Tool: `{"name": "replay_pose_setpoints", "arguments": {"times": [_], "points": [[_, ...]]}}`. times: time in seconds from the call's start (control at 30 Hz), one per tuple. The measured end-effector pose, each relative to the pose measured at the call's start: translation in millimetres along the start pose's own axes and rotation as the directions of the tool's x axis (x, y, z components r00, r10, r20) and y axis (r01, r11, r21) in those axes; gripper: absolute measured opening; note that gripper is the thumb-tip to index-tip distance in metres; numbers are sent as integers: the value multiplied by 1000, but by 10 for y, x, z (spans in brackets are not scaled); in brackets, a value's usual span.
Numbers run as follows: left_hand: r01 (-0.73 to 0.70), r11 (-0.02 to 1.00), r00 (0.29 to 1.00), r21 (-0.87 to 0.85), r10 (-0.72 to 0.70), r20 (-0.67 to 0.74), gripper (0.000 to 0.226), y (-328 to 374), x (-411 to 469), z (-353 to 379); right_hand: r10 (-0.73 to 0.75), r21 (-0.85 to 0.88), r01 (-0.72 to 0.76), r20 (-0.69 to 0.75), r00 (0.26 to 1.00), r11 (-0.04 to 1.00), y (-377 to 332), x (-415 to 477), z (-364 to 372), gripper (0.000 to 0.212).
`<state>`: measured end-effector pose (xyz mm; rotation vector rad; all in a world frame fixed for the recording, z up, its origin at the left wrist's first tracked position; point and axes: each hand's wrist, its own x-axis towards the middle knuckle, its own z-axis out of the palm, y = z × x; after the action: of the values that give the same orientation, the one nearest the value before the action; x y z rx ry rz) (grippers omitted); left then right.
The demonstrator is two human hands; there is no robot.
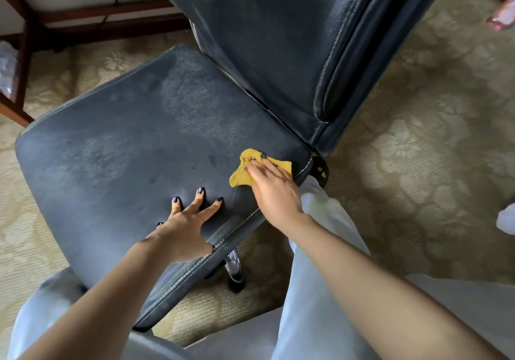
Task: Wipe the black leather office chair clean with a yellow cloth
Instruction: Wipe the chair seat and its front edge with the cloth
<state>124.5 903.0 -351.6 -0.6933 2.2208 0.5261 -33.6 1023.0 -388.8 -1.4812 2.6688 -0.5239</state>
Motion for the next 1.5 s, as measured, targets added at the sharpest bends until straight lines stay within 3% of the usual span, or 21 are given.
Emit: {"name": "replay_pose_setpoints", "arguments": {"times": [0.17,0.23,0.4,0.57,0.83,0.9,1.0,1.07,1.17,1.23,1.3,1.43,1.5], "points": [[-2,1000,1000,9,2,-4,91,-4,3,0,68,-89,-56,141,988,994,256,352,-165,41],[-1,1000,1000,8,1,1,91,0,4,4,158,-90,-145,160,974,985,349,463,-217,40],[5,1000,1000,2,-5,-1,91,3,3,5,428,-11,-432,158,890,902,510,572,-251,39],[7,1000,1000,-23,-7,-6,91,4,-7,17,478,37,-478,8,878,877,333,336,-200,37],[12,999,1000,-40,-12,-2,90,25,-29,1,186,-84,-185,7,982,979,114,-434,-126,45],[18,999,1000,-34,-18,-8,90,38,-40,6,85,-110,-71,124,989,991,49,-563,-178,39],[23,999,1000,-27,-24,-16,91,51,-47,10,-18,-33,31,339,941,999,68,-639,-316,33],[24,999,1000,-24,-24,-20,91,56,-50,8,-42,74,22,274,961,997,64,-548,-552,39],[23,999,1000,-27,-24,-19,91,63,-54,7,-27,32,26,42,999,999,22,-213,-963,38],[27,999,999,-26,-27,-16,90,66,-55,14,-40,30,45,-158,987,999,18,45,-1136,36],[32,999,999,-35,-32,-15,90,64,-54,19,-39,37,51,-258,965,998,3,268,-1134,37],[29,998,999,-51,-30,-13,92,48,-45,26,-104,-70,94,-168,980,993,-162,392,-743,29],[26,999,1000,-46,-26,-15,91,42,-41,38,-157,-38,155,-47,987,987,-250,247,-488,32]]}}
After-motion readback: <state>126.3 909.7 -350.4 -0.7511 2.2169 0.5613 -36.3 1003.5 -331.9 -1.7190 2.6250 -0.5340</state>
